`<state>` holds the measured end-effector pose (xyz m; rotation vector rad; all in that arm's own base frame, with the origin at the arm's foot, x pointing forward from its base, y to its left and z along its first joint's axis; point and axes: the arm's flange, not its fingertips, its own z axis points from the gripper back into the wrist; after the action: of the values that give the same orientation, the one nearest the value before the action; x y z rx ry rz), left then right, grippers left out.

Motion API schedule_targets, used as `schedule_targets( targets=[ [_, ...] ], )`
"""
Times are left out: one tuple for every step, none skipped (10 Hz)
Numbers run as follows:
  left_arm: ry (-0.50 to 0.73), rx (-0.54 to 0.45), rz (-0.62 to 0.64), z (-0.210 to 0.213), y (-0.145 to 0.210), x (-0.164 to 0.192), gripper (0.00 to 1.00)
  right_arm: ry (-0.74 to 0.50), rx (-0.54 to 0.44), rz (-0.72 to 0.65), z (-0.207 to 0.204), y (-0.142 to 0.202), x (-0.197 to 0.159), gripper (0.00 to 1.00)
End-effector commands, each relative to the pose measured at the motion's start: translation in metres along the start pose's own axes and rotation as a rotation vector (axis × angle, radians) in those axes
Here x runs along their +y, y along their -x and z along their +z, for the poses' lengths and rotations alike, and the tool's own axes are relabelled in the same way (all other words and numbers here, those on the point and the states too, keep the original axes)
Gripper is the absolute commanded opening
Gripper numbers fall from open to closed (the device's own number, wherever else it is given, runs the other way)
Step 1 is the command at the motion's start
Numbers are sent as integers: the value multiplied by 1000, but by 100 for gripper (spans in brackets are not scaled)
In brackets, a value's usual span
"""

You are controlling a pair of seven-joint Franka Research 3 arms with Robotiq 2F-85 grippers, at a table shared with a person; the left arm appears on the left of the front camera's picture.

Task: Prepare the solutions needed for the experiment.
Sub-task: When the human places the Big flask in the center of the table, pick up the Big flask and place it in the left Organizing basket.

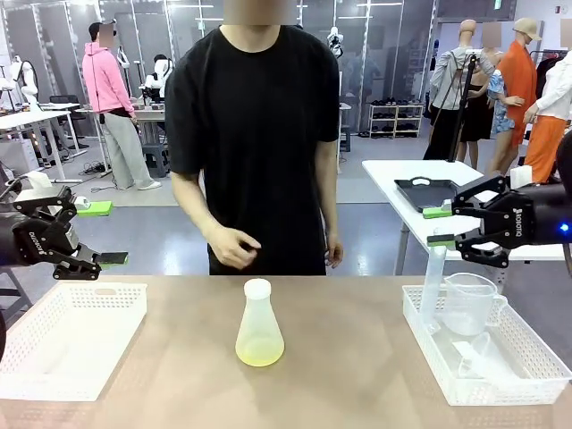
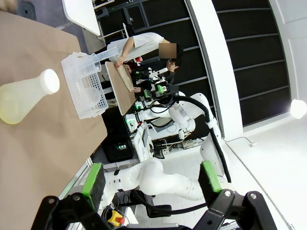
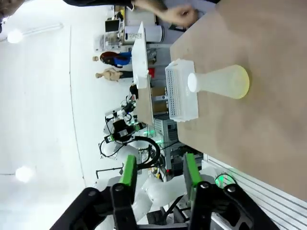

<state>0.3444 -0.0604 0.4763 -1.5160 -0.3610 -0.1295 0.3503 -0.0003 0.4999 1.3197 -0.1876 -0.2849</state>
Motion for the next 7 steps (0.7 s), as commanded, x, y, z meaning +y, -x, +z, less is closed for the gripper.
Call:
schedule_targets(
  targets=[
    [14, 6, -2, 0, 1, -2, 100, -26, 50, 9, -6, 1, -13, 73],
    [14, 6, -2, 0, 1, -2, 100, -45, 71, 6, -8, 0, -15, 89],
    [14, 6, -2, 0, 1, -2, 100, -70, 82, 12, -8, -1, -16, 92],
    [14, 6, -2, 0, 1, -2, 100, -85, 97, 24, -7, -1, -17, 92],
    [14, 6, -2, 0, 1, -2, 100, -108, 129, 56, -5, -1, -17, 92],
    [14, 6, -2, 0, 1, -2, 100, -51, 89, -9, -7, 0, -14, 92],
    [14, 6, -2, 0, 1, -2, 100, -51, 89, -9, -7, 0, -14, 92]
  ],
)
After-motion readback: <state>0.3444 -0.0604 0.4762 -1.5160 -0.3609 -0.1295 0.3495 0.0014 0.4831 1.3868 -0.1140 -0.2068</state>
